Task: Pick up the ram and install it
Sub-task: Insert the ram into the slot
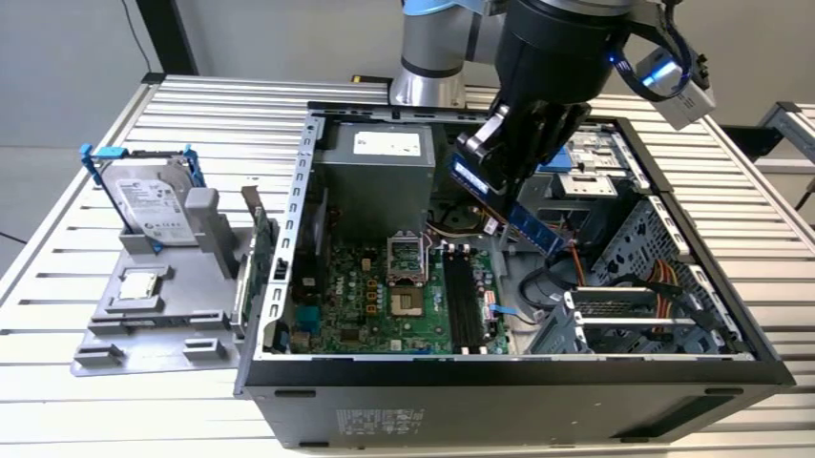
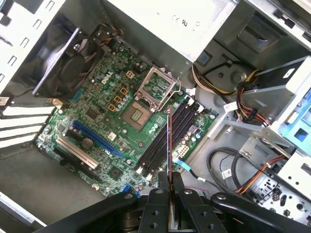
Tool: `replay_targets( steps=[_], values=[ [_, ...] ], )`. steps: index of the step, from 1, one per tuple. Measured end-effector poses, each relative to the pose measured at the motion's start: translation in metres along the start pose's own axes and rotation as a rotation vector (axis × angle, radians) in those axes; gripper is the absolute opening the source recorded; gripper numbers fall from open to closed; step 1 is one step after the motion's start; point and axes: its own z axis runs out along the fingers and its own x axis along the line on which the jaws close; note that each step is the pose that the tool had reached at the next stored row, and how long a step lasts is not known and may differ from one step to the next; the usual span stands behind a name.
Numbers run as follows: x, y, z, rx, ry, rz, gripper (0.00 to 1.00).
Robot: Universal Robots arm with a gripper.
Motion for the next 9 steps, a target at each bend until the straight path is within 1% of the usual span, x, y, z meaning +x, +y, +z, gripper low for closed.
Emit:
replay_targets(
  steps=[9],
  values=[
    [0.0,0.0,0.0,-0.0016,-0.0005,0.082,0.0]
  ],
)
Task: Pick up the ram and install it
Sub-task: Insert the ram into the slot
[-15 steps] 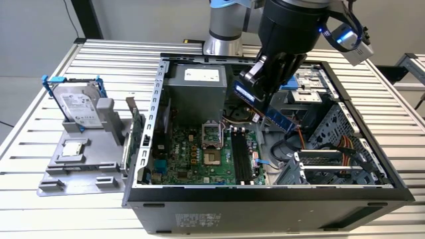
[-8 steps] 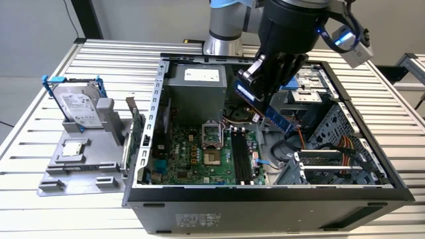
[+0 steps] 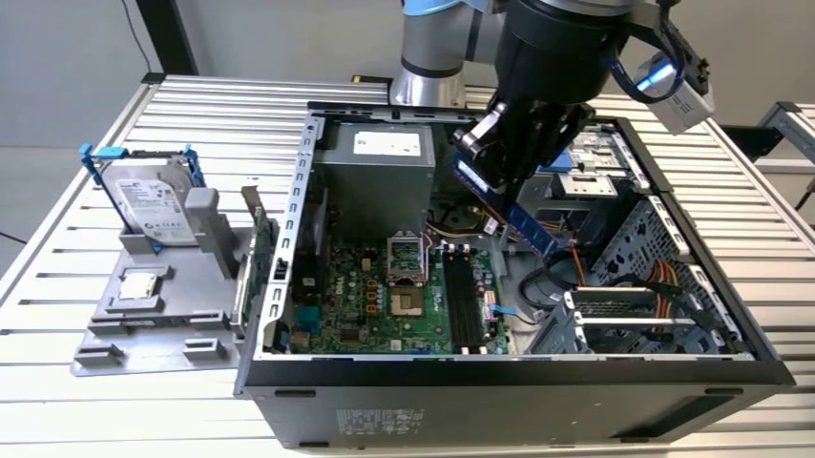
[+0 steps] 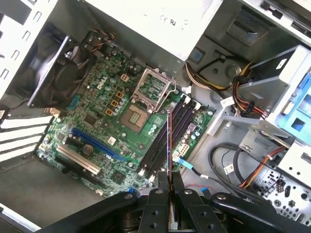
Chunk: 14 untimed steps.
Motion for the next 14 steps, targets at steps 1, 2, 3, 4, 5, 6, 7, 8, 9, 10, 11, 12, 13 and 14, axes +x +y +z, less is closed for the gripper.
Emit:
replay_targets(
  steps=[1,2,3,4,5,6,7,8,9,10,11,12,13,14],
  values=[
    [0.0,0.0,0.0,-0.0002,-0.0001,0.009,0.0],
    [0.0,0.0,0.0,-0.0003,-0.0001,0.019,0.0],
    [0.0,0.0,0.0,-0.0006,-0.0002,0.029,0.0],
    [0.0,0.0,0.0,-0.0007,-0.0002,0.04,0.0],
    [0.0,0.0,0.0,-0.001,-0.0003,0.051,0.0],
    [0.0,0.0,0.0001,-0.0012,-0.0004,0.062,0.0],
    [0.0,0.0,0.0,-0.0013,-0.0004,0.073,0.0],
    [0.0,0.0,0.0001,-0.0015,-0.0005,0.084,0.0],
    [0.0,0.0,0.0001,-0.0018,-0.0006,0.094,0.0],
    [0.0,0.0,0.0001,-0.0019,-0.0006,0.104,0.0],
    [0.0,0.0,0.0001,-0.0021,-0.0007,0.114,0.0],
    [0.0,0.0,0.0001,-0.0023,-0.0007,0.125,0.0],
    [0.0,0.0,0.0001,-0.0025,-0.0008,0.135,0.0],
    [0.0,0.0,0.0001,-0.0027,-0.0009,0.145,0.0]
  ],
)
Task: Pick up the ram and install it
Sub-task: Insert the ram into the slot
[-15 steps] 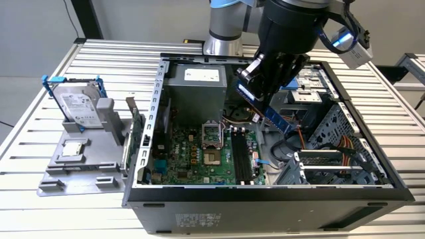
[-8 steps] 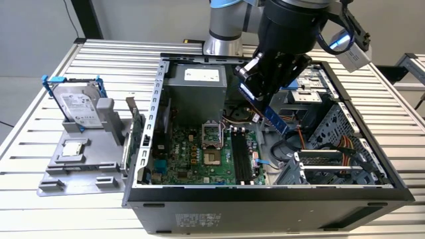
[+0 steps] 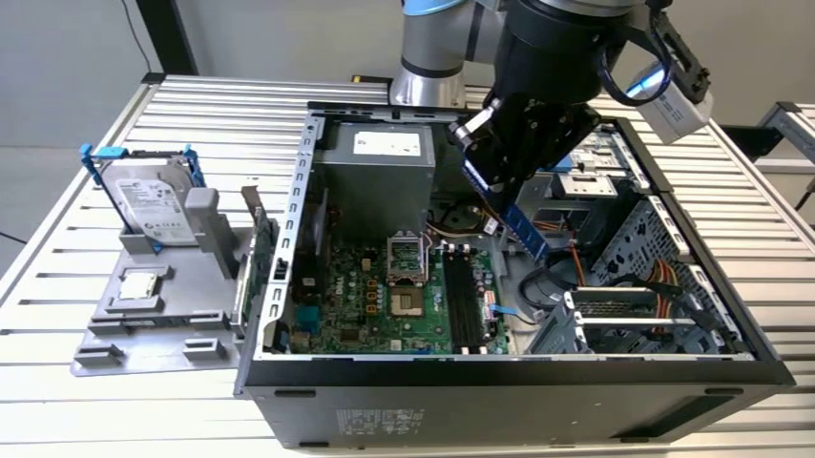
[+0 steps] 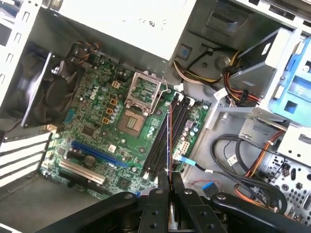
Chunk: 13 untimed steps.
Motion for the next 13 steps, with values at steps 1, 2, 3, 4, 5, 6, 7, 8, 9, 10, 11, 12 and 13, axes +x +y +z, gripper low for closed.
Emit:
replay_targets(
  steps=[1,2,3,4,5,6,7,8,9,10,11,12,13],
  values=[
    [0.0,0.0,0.0,-0.0002,-0.0001,0.011,0.0],
    [0.0,0.0,0.0,-0.0004,-0.0001,0.021,0.0],
    [0.0,0.0,0.0,-0.0005,-0.0002,0.031,0.0],
    [0.0,0.0,0.0,-0.0007,-0.0002,0.041,0.0],
    [0.0,0.0,0.0,-0.0009,-0.0003,0.052,0.0],
    [0.0,0.0,0.0001,-0.0012,-0.0004,0.062,0.0],
    [-0.0001,0.0,0.0001,-0.0014,-0.0005,0.073,0.0],
    [-0.0001,0.0,0.0001,-0.0015,-0.0005,0.083,0.0],
    [0.0,0.0,0.0001,-0.0017,-0.0006,0.094,0.0],
    [0.0,0.0,0.0001,-0.002,-0.0007,0.104,0.0],
    [0.0,0.0,0.0001,-0.0021,-0.0007,0.114,0.0],
    [0.0,0.0,0.0001,-0.0023,-0.0007,0.125,0.0],
    [0.0,0.0,0.0001,-0.0025,-0.0008,0.136,0.0]
  ],
)
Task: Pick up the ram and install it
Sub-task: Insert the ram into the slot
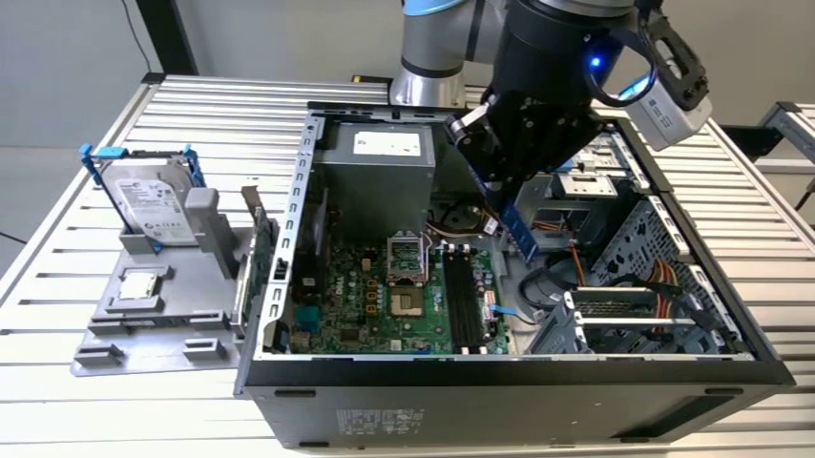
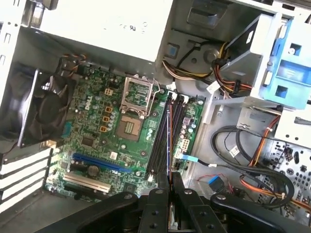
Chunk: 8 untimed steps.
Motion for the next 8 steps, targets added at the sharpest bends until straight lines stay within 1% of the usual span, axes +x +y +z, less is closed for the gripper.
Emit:
replay_targets(
  steps=[8],
  values=[
    [0.0,0.0,0.0001,-0.0015,-0.0005,0.082,0.0]
  ],
)
